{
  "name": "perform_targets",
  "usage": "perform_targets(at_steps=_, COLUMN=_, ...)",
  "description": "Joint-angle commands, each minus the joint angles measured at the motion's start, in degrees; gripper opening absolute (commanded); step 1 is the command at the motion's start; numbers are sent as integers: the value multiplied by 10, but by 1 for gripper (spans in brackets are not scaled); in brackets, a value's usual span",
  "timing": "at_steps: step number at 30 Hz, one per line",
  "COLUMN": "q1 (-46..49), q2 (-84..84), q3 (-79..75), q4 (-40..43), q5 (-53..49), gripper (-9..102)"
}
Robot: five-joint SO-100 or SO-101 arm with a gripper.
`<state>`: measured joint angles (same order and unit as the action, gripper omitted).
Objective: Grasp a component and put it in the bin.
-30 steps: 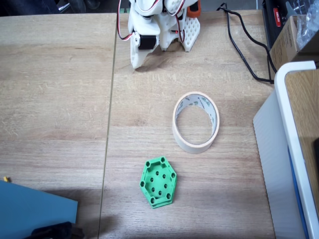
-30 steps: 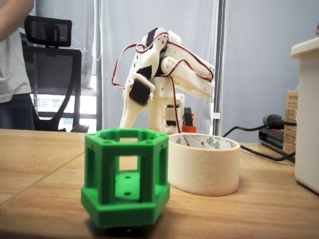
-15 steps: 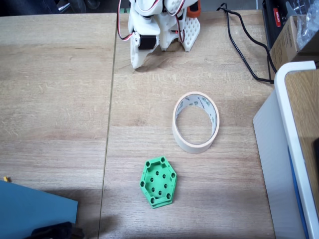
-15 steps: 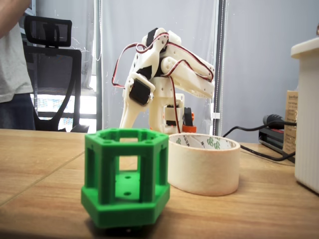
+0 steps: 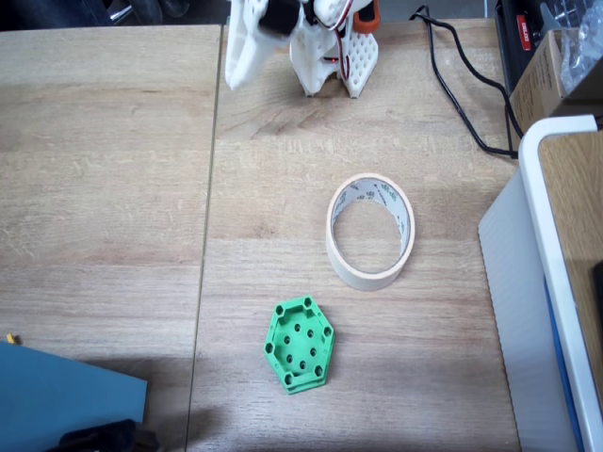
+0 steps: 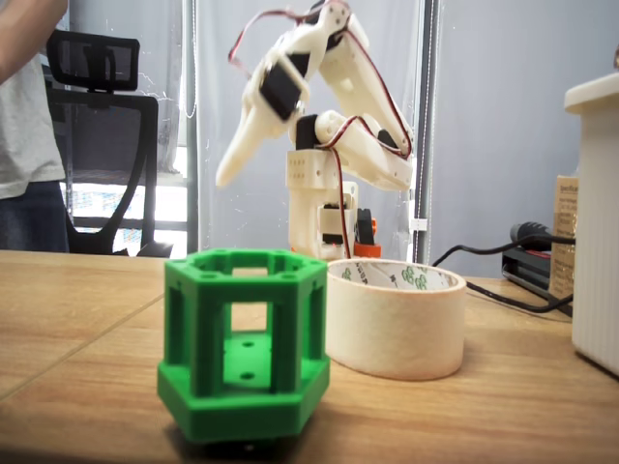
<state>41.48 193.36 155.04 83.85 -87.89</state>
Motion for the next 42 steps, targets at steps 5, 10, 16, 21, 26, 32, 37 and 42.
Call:
perform_targets(at_steps=5, q1=-40, q2=-33, q3=-188, q4=-1, q5=5, gripper=0)
perform_targets(at_steps=10, q1=-68, q2=-155, q3=-273, q4=-1, q5=6, gripper=0)
perform_targets(at_steps=16, q1=-104, q2=-333, q3=-370, q4=-1, q5=7, gripper=0)
perform_targets(at_steps=21, q1=-127, q2=-471, q3=-436, q4=-1, q5=9, gripper=0)
perform_targets(at_steps=26, q1=-138, q2=-574, q3=-492, q4=-1, q5=9, gripper=0)
perform_targets(at_steps=32, q1=-157, q2=-658, q3=-534, q4=-1, q5=12, gripper=2)
perform_targets(at_steps=37, q1=-177, q2=-715, q3=-569, q4=-1, q5=81, gripper=8)
perform_targets(at_steps=42, q1=-217, q2=-774, q3=-614, q4=-1, q5=167, gripper=14)
